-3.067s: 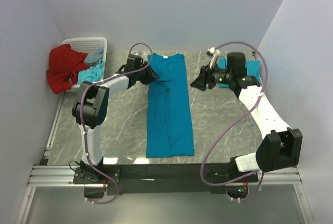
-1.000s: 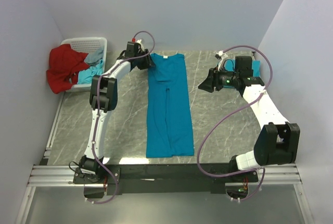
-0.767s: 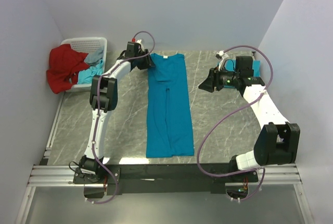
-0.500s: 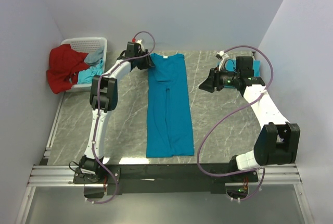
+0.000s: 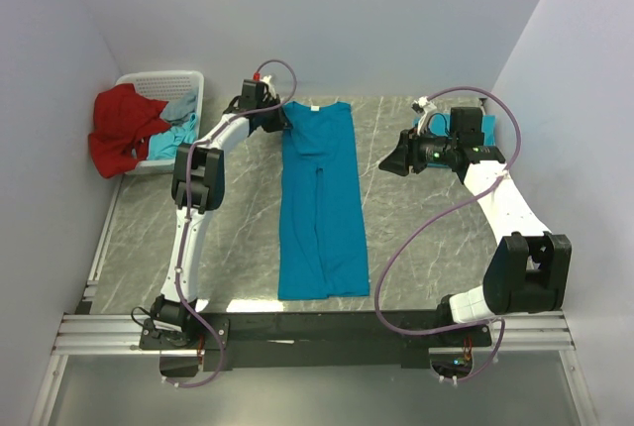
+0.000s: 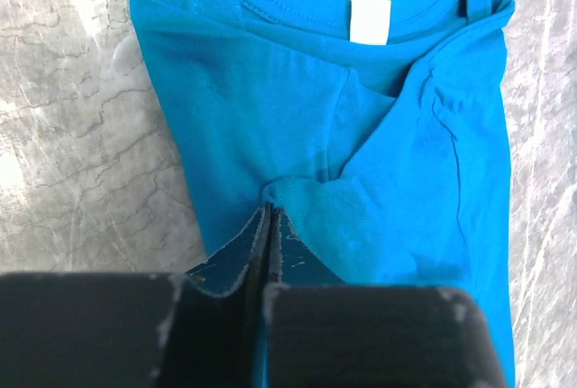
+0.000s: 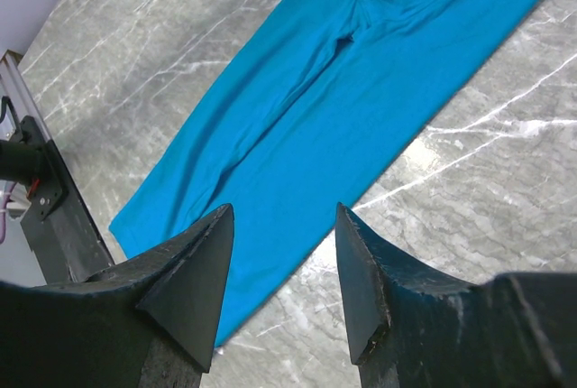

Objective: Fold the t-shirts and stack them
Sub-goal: Fold the tshirt

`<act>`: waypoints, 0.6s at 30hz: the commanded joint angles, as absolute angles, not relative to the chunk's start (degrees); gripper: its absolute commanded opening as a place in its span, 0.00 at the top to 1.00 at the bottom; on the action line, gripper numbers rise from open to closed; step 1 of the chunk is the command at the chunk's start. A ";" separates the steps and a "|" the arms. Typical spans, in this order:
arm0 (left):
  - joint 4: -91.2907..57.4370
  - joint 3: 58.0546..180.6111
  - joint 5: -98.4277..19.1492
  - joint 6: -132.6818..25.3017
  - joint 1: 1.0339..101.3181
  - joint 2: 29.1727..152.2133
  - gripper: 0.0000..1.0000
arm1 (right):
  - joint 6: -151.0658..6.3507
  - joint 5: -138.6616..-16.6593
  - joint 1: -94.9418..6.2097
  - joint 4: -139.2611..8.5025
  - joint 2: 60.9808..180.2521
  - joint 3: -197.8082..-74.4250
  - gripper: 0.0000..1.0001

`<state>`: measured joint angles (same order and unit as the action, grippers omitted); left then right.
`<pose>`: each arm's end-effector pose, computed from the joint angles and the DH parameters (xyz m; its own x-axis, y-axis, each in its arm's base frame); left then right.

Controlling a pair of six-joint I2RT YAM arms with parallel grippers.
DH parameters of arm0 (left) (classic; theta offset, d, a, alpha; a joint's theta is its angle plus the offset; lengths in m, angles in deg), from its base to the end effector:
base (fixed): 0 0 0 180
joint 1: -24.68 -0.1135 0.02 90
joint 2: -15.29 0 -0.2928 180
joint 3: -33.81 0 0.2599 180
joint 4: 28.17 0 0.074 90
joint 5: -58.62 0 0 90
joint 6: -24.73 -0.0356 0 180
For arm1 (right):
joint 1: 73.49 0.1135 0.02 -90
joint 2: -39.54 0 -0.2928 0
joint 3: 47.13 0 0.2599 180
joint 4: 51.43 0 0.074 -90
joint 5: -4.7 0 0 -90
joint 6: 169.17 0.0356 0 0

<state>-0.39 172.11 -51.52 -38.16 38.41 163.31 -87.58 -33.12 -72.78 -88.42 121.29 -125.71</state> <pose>0.5894 -0.1566 0.1593 -0.7489 -0.2575 -0.6107 0.1651 0.8200 -0.5481 0.3104 0.0320 0.3271 -0.5485 -0.0965 -0.8305 -0.6990 0.5980 0.3922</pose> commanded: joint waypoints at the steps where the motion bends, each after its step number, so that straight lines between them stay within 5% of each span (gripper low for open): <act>1: -2.60 174.43 -52.74 -38.64 38.21 161.81 0.97 | -87.70 -31.86 -73.23 -88.34 121.45 -127.54 0.44; 18: -5.33 167.66 -51.50 -38.73 35.84 154.60 1.00 | -87.87 -31.60 -73.14 -88.95 121.89 -127.81 0.45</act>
<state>-2.18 168.42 -51.45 -38.20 36.67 160.17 -87.58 -33.07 -72.78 -88.84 121.47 -125.78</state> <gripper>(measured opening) 0.012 0.556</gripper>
